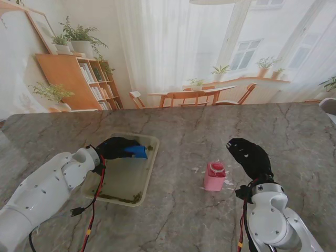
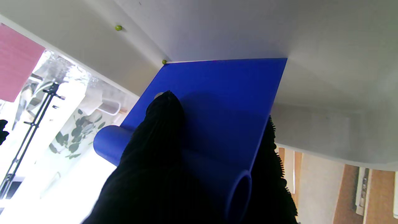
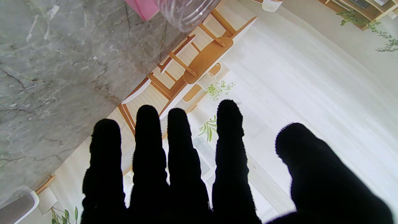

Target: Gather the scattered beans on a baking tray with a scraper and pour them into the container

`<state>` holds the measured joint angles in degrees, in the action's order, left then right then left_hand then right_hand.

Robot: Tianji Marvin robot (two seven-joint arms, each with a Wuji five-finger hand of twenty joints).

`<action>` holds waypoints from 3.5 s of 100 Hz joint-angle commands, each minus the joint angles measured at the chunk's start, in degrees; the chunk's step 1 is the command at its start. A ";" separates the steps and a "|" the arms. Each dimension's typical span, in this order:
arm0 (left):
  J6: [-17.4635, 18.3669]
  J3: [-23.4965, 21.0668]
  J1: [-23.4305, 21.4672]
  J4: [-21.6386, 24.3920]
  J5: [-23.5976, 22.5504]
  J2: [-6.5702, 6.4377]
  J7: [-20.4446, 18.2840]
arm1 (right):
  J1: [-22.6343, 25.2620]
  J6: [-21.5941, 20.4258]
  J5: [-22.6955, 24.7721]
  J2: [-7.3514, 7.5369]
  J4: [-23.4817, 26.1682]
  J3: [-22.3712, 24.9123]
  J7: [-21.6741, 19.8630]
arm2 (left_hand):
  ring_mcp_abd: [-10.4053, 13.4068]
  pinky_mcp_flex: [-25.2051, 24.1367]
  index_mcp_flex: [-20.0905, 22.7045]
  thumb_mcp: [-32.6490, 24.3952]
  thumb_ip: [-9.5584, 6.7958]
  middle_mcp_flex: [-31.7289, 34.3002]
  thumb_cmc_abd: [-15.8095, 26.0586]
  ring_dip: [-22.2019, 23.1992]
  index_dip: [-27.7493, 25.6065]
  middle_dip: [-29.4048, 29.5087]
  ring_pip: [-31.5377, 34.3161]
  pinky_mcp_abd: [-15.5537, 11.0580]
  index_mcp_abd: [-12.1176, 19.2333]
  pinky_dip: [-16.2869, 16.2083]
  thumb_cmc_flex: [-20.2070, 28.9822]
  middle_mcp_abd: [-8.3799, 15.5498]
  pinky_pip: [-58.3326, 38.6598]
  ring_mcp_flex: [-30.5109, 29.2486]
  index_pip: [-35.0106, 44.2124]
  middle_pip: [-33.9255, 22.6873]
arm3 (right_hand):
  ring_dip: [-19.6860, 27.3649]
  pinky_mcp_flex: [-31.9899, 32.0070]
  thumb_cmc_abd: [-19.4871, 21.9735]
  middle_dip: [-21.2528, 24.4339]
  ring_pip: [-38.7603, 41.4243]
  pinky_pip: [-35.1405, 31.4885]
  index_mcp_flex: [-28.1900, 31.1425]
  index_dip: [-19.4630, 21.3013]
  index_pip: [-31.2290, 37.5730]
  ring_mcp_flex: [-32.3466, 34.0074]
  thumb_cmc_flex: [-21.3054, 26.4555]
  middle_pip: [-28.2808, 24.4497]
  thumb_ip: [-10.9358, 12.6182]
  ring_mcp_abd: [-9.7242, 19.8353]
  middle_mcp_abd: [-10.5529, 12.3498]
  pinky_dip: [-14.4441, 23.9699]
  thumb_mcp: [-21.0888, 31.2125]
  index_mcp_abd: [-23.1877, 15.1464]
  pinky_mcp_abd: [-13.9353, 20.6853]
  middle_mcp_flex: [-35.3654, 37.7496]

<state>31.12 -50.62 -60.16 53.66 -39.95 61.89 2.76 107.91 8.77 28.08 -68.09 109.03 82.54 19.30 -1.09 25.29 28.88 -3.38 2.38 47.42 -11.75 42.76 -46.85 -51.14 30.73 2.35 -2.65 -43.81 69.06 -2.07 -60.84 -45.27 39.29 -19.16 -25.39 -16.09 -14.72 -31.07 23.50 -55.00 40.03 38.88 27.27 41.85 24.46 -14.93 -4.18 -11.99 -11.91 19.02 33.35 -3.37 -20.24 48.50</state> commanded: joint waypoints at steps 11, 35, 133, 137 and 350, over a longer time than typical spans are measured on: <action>-5.05 -0.40 -1.98 0.61 0.50 -0.03 -1.75 | 0.09 -0.31 -0.27 -0.05 -0.09 -0.08 -0.95 | 0.16 -1.21 2.02 -6.87 4.25 2.58 5.24 5.62 1.35 -3.34 13.09 2.42 -4.88 -4.12 4.90 -2.52 -5.16 -2.11 -3.59 -6.85 | -0.70 0.89 1.10 -0.78 -0.73 0.44 1.57 0.60 0.52 0.45 -0.38 0.30 1.00 0.97 1.16 0.99 -1.13 -1.92 -0.76 0.30; -11.35 0.95 -0.49 0.51 0.56 0.70 -0.72 | 0.07 -0.38 -0.22 -0.06 -0.15 -0.08 -0.87 | -0.05 -1.98 2.79 -6.84 4.15 2.85 5.22 8.01 1.35 -3.61 21.18 3.68 -7.51 -6.94 4.90 -4.13 -9.76 -1.77 -6.58 -13.36 | -0.70 0.85 1.12 -0.78 -0.74 0.45 1.61 0.59 0.52 0.45 -0.35 0.32 1.00 0.89 1.23 1.01 -1.21 -1.93 -0.89 0.27; -10.65 16.93 13.07 -17.48 11.05 7.29 2.73 | 0.18 -0.64 -0.53 -0.11 -0.15 0.13 -0.78 | -1.23 -2.77 3.61 -6.73 3.46 2.69 4.74 8.44 1.58 -0.92 26.74 4.11 -8.25 -8.63 4.90 -4.66 -12.71 -1.01 -8.11 -17.96 | -0.70 0.93 1.35 -0.75 -0.87 0.59 1.62 0.57 0.47 0.39 -0.29 0.40 1.05 0.83 1.11 1.10 -1.59 -1.94 -0.89 0.27; -10.27 17.19 13.18 -17.72 11.17 7.42 2.78 | 0.22 -0.60 -0.56 -0.12 -0.12 0.15 -0.76 | -1.36 -2.77 3.67 -6.60 3.48 2.62 4.82 8.37 1.53 -0.90 26.62 4.12 -7.94 -8.61 4.91 -4.51 -12.67 -0.92 -8.05 -17.94 | -0.70 0.90 1.35 -0.75 -0.89 0.58 1.72 0.58 0.50 0.34 -0.28 0.39 1.06 0.83 1.13 1.10 -1.59 -1.88 -0.85 0.29; 3.22 4.65 -3.00 2.31 1.29 -1.61 -7.55 | 0.72 -0.10 -0.55 -0.28 0.16 0.61 -0.10 | 0.08 -3.07 3.75 -3.08 3.13 2.79 6.60 3.98 0.94 -1.15 14.15 2.22 -1.81 -6.11 4.91 -0.06 -5.33 -1.11 -6.12 -9.65 | -0.73 0.95 1.36 -0.77 -0.86 0.62 1.96 0.61 0.70 0.34 -0.20 0.37 1.07 0.81 1.08 1.22 -1.60 -1.98 -0.98 0.35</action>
<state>33.95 -47.16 -59.81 56.83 -37.59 60.41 -2.46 108.36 8.53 27.64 -68.15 109.09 83.03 19.79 -5.52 22.61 28.94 -3.38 2.34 46.83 -11.61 47.06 -46.19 -52.71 42.29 5.74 -6.41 -50.16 67.59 -7.64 -66.47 -42.25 32.13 -26.79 -25.49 -16.07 -14.56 -31.07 23.27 -54.93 40.94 38.88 27.72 41.85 24.46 -14.93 -4.18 -11.99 -11.91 19.05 32.81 -3.42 -20.70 48.50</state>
